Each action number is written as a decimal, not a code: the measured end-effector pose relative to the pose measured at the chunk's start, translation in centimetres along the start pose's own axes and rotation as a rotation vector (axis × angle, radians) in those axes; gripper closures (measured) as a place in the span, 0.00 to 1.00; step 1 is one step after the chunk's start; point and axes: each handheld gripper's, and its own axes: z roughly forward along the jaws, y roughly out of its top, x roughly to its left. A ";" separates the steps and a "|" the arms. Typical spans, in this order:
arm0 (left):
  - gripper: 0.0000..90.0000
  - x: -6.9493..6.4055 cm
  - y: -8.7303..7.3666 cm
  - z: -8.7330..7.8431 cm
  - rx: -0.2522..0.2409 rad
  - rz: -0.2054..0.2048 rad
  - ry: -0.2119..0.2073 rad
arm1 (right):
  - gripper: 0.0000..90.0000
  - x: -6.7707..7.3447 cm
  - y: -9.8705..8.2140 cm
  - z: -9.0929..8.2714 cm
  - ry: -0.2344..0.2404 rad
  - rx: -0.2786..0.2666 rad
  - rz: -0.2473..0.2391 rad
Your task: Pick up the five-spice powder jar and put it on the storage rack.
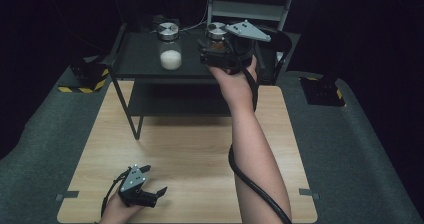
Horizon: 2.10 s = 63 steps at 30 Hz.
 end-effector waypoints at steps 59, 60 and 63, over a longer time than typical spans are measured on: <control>0.02 -0.8 0.3 0.2 0.017 0.045 0.016 | 0.00 0.3 -16.3 -10.2 0.068 0.128 -0.057; 0.02 -0.8 0.3 0.2 0.017 0.045 0.017 | 0.00 0.3 -16.8 -10.4 0.070 0.136 -0.055; 0.02 -0.8 0.4 0.2 0.018 0.047 0.016 | 0.00 0.1 -18.1 -10.8 0.076 0.157 -0.044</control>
